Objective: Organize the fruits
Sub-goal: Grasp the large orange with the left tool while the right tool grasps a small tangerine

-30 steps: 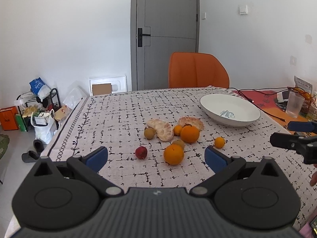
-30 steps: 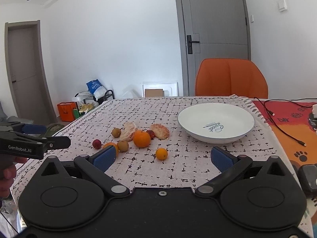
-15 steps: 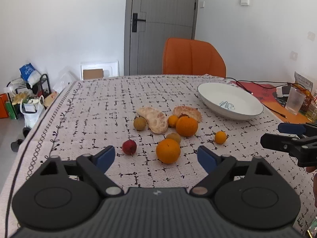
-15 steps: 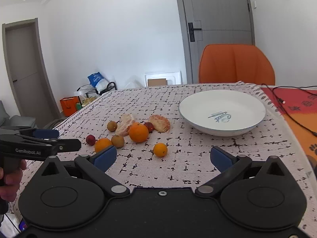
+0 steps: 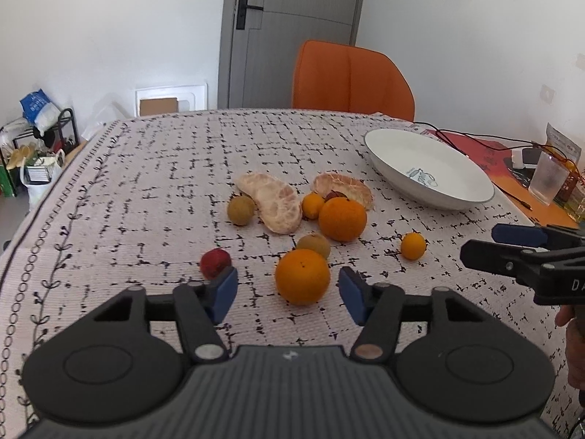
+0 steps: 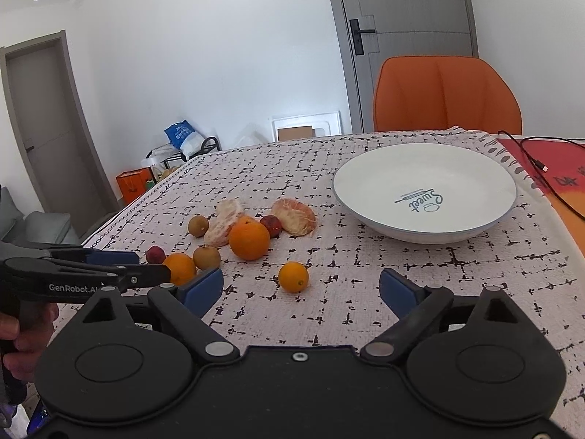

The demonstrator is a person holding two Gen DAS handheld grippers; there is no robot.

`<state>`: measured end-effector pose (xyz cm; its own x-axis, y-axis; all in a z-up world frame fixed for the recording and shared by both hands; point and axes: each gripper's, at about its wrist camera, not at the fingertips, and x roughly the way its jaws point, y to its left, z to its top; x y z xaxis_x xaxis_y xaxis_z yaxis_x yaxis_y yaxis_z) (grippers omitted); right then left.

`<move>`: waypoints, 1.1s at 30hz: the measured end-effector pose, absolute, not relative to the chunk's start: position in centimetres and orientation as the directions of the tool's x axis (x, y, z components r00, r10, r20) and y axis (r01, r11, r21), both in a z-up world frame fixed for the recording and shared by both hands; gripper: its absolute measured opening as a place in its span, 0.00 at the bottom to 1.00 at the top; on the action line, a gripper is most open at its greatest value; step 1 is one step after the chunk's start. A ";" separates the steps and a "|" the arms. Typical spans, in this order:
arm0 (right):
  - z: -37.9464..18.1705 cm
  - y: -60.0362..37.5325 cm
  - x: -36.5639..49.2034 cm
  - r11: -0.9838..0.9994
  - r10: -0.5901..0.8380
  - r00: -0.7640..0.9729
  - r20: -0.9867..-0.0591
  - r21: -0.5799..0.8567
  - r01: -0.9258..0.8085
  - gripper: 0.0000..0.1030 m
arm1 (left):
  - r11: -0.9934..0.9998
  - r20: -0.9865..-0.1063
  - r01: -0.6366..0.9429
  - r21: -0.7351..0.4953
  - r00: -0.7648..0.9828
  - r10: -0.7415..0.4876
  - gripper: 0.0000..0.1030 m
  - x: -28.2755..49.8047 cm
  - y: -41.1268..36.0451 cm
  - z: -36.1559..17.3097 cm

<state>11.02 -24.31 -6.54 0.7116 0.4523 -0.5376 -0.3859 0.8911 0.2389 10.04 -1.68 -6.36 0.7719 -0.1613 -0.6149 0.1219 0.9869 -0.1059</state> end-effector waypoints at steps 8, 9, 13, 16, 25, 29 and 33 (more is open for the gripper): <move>-7.2 -24.0 11.9 0.890 0.454 0.696 -0.556 0.243 -0.386 0.85 | 0.983 -0.644 0.133 -0.130 0.742 -0.185 0.41 11.5 -2.1 -7.4; -7.2 -24.0 12.0 0.890 0.454 0.693 -0.560 0.243 -0.387 0.85 | 0.981 -0.643 0.139 -0.137 0.741 -0.195 0.35 11.6 -2.1 -7.6; -7.4 -23.5 12.6 0.888 0.456 0.685 -0.569 0.234 -0.397 0.84 | 0.980 -0.630 0.150 -0.134 0.750 -0.201 0.34 11.6 -2.3 -7.5; -7.5 -23.1 13.1 0.885 0.459 0.676 -0.577 0.228 -0.406 0.82 | 0.980 -0.623 0.141 -0.143 0.756 -0.200 0.34 11.5 -1.9 -7.2; -8.4 -21.3 15.0 0.878 0.463 0.642 -0.610 0.216 -0.428 0.66 | 0.983 -0.608 0.097 -0.153 0.776 -0.171 0.34 11.4 -0.3 -6.1; -8.9 -20.5 15.6 0.870 0.469 0.614 -0.634 0.210 -0.447 0.44 | 0.986 -0.607 0.081 -0.148 0.779 -0.155 0.34 11.5 0.1 -5.9; -9.1 -20.5 15.9 0.864 0.478 0.604 -0.638 0.216 -0.455 0.21 | 0.986 -0.609 0.076 -0.149 0.779 -0.152 0.34 11.6 0.2 -5.8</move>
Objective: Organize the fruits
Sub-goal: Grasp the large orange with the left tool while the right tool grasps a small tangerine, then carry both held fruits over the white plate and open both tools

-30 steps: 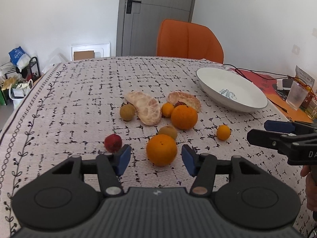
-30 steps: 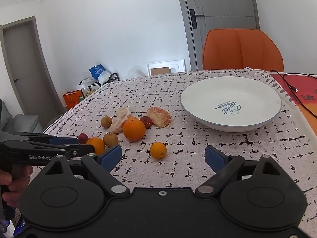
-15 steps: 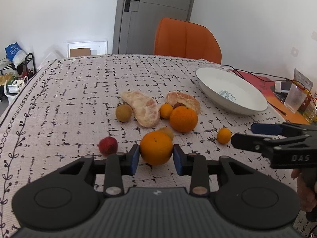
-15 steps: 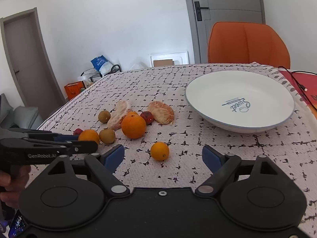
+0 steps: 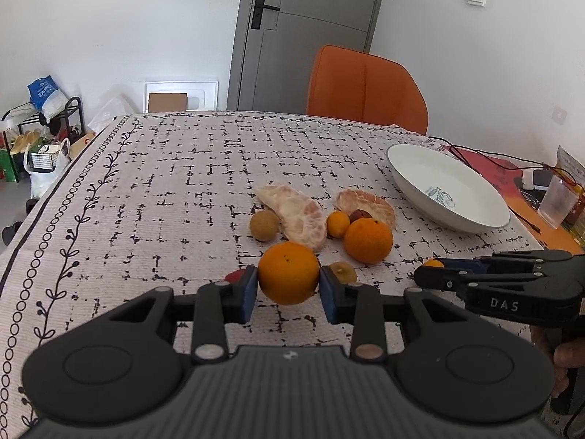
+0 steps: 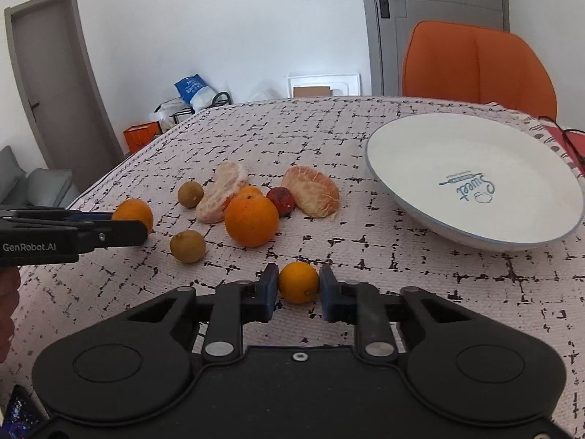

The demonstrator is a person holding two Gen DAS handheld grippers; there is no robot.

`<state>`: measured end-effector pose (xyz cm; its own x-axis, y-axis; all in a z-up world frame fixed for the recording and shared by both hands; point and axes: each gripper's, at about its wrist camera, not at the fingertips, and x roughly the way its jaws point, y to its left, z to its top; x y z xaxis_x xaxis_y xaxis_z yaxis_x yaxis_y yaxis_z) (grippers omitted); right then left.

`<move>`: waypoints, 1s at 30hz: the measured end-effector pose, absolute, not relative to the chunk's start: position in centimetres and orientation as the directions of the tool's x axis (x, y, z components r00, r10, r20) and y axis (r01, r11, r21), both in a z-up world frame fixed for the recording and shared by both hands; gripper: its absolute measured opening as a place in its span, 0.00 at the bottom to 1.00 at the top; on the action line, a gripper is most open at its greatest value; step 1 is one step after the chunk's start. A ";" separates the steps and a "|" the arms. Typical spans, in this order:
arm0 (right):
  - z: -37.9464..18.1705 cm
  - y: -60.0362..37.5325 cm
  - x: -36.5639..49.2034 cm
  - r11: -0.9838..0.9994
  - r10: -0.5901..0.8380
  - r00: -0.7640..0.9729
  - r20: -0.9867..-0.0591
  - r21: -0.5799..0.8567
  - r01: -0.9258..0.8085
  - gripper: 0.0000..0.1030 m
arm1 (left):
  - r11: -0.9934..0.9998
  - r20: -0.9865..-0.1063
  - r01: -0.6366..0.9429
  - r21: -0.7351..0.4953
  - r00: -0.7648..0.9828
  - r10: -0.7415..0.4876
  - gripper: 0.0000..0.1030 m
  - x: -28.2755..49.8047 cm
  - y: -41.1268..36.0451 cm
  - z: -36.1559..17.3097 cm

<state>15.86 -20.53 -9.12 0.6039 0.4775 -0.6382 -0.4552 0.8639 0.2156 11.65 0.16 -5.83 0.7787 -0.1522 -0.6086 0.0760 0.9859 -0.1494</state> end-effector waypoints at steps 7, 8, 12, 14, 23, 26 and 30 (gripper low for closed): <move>-8.5 -21.8 16.0 0.864 0.487 0.619 -0.616 0.238 -0.443 0.21 | 0.985 -0.601 0.104 -0.138 0.782 -0.167 0.34 12.3 -0.9 -5.4; -8.3 -22.1 15.9 0.866 0.486 0.626 -0.610 0.238 -0.441 0.21 | 0.985 -0.599 0.110 -0.135 0.783 -0.170 0.34 12.5 -1.2 -5.3; -7.7 -23.1 16.1 0.873 0.477 0.648 -0.594 0.238 -0.426 0.21 | 0.983 -0.592 0.137 -0.122 0.785 -0.183 0.34 13.0 -2.3 -4.9; -7.5 -23.7 16.2 0.877 0.473 0.658 -0.586 0.238 -0.418 0.21 | 0.982 -0.588 0.150 -0.117 0.786 -0.190 0.34 13.2 -2.9 -4.7; -6.7 -25.9 16.3 0.890 0.454 0.698 -0.554 0.242 -0.386 0.21 | 0.973 -0.575 0.216 -0.086 0.786 -0.225 0.34 14.1 -6.0 -4.0; -6.6 -26.6 16.4 0.895 0.445 0.710 -0.545 0.243 -0.375 0.21 | 0.969 -0.570 0.237 -0.076 0.787 -0.237 0.34 14.6 -6.9 -3.7; -6.5 -27.5 16.6 0.901 0.434 0.723 -0.537 0.244 -0.360 0.21 | 0.963 -0.567 0.262 -0.060 0.785 -0.249 0.34 15.3 -8.1 -3.5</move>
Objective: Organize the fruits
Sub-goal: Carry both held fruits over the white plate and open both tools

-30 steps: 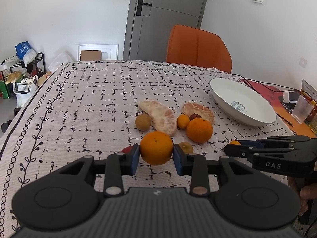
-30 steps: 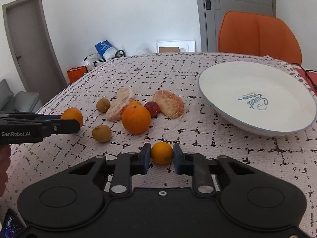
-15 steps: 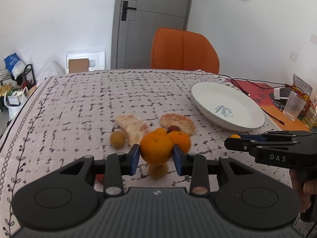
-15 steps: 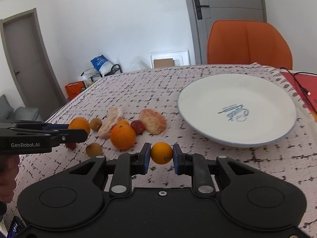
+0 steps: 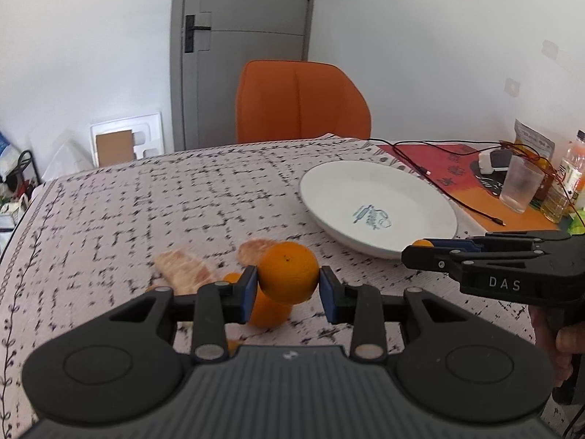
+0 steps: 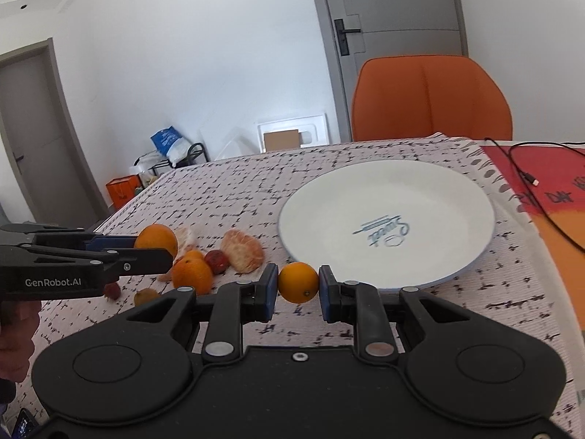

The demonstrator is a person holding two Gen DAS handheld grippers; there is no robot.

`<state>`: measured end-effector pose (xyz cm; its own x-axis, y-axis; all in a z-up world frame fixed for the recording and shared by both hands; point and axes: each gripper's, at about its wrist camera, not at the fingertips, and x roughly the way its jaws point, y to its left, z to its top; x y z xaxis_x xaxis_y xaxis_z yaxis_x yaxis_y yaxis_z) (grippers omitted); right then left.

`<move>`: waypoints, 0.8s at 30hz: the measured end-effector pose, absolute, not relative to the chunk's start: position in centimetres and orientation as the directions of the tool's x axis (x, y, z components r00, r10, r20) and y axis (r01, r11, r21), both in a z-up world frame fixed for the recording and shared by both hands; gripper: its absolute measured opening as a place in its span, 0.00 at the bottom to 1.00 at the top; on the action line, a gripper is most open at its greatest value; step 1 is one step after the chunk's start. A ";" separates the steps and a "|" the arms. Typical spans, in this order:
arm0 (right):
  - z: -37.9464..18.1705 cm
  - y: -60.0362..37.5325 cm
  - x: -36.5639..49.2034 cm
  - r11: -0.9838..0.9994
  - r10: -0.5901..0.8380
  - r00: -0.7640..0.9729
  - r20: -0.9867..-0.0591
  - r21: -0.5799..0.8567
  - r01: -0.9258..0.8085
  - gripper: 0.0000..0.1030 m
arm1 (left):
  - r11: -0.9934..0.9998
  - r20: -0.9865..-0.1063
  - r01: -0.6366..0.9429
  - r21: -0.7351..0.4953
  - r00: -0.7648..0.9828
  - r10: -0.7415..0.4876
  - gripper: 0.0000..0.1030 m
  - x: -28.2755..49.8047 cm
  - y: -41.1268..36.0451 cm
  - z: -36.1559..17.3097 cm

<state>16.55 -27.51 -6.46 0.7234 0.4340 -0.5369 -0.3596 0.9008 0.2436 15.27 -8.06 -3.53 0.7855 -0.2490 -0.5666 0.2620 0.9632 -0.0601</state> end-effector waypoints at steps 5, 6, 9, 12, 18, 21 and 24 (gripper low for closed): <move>-6.3 -28.7 17.1 0.909 0.416 0.740 -0.529 0.246 -0.335 0.21 | 0.954 -0.563 0.296 -0.044 0.782 -0.269 0.34 16.3 -9.6 -3.3; -6.3 -29.0 17.3 0.911 0.412 0.744 -0.527 0.246 -0.330 0.21 | 0.952 -0.562 0.304 -0.042 0.780 -0.274 0.34 16.5 -9.9 -3.3; -6.3 -29.6 17.7 0.918 0.397 0.754 -0.524 0.244 -0.313 0.21 | 0.944 -0.561 0.328 -0.034 0.776 -0.289 0.34 17.3 -11.0 -3.2; -6.4 -30.2 18.2 0.924 0.381 0.762 -0.524 0.243 -0.294 0.21 | 0.937 -0.559 0.349 -0.028 0.772 -0.304 0.34 18.0 -11.9 -3.1; -6.7 -31.0 19.0 0.935 0.353 0.773 -0.526 0.234 -0.267 0.23 | 0.923 -0.563 0.384 -0.021 0.759 -0.328 0.34 19.5 -13.7 -3.2; -6.8 -31.2 19.2 0.937 0.346 0.777 -0.526 0.240 -0.255 0.30 | 0.917 -0.568 0.399 -0.019 0.750 -0.339 0.34 20.1 -14.4 -3.4; -6.9 -31.5 19.0 0.941 0.332 0.781 -0.529 0.241 -0.237 0.32 | 0.911 -0.573 0.412 -0.018 0.742 -0.347 0.34 20.5 -15.1 -3.7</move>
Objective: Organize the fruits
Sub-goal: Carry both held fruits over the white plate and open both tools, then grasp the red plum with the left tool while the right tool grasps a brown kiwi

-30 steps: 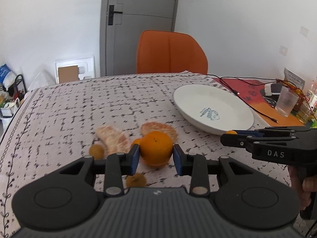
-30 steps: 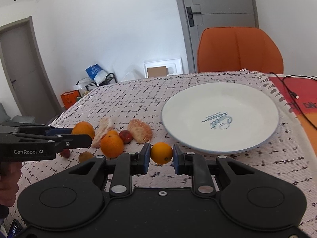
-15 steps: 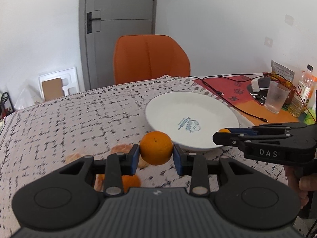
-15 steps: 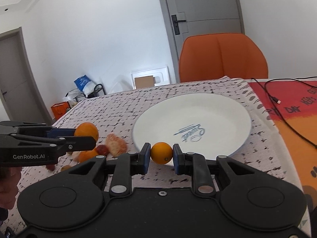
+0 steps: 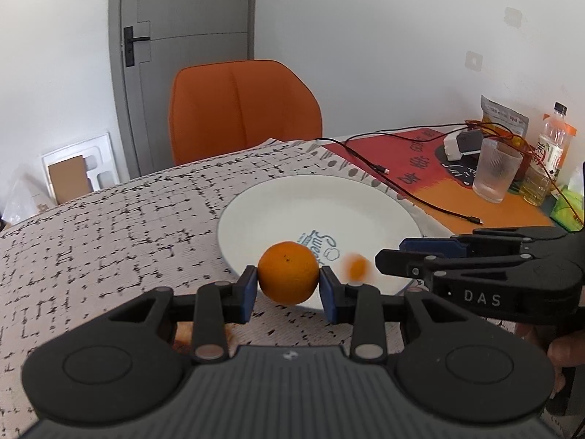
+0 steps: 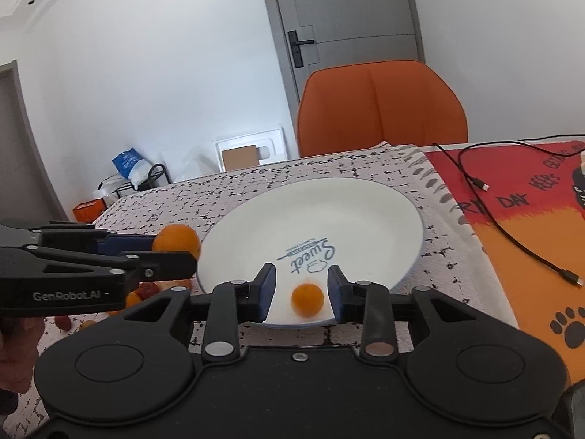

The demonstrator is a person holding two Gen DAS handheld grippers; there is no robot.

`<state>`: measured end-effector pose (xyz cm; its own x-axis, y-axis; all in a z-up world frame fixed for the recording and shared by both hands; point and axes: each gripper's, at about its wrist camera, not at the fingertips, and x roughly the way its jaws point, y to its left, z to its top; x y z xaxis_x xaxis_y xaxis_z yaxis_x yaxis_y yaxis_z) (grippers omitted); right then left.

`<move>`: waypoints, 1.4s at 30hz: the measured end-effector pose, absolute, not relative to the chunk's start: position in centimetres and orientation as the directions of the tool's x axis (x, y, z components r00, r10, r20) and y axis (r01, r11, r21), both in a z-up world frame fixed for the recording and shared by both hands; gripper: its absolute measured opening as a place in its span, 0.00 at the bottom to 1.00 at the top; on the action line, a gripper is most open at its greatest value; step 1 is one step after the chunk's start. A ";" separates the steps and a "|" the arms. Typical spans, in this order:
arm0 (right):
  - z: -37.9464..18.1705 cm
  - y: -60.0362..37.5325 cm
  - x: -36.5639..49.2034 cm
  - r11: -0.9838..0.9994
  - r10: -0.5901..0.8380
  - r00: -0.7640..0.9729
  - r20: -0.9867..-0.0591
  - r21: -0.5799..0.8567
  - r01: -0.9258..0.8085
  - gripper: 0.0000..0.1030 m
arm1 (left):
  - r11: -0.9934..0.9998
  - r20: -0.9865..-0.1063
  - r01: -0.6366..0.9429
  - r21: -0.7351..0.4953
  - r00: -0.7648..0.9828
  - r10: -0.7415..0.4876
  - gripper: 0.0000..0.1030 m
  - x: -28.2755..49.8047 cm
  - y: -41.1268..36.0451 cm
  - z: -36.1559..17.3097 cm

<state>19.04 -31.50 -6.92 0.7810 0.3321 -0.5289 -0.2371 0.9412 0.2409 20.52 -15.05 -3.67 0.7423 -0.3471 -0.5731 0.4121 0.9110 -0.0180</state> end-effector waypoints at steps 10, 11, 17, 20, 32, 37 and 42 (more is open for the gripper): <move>-6.7 -32.2 18.0 0.943 0.322 0.789 -0.524 0.256 -0.215 0.35 | 0.915 -0.578 0.402 0.024 0.752 -0.315 0.45 20.9 -16.0 -3.8; -6.7 -32.1 18.0 0.942 0.323 0.787 -0.525 0.256 -0.216 0.36 | 0.918 -0.581 0.396 0.020 0.752 -0.312 0.48 20.8 -15.8 -3.8; -6.5 -31.4 17.3 0.943 0.325 0.789 -0.522 0.242 -0.228 0.48 | 0.934 -0.568 0.355 0.040 0.777 -0.272 0.66 19.6 -14.2 -3.5; -6.4 -31.0 17.1 0.941 0.332 0.787 -0.520 0.241 -0.238 0.53 | 0.942 -0.571 0.335 0.031 0.779 -0.258 0.72 19.0 -13.0 -3.4; -5.8 -29.3 16.0 0.934 0.356 0.783 -0.510 0.229 -0.275 0.76 | 0.972 -0.566 0.235 0.019 0.804 -0.183 0.78 16.4 -8.5 -3.4; -5.6 -28.4 15.5 0.932 0.362 0.784 -0.505 0.224 -0.286 0.93 | 0.981 -0.564 0.196 0.005 0.810 -0.159 0.80 15.3 -6.7 -3.6; -5.4 -27.4 15.2 0.926 0.377 0.775 -0.507 0.219 -0.308 1.00 | 0.986 -0.562 0.164 -0.004 0.816 -0.138 0.81 14.1 -5.0 -4.0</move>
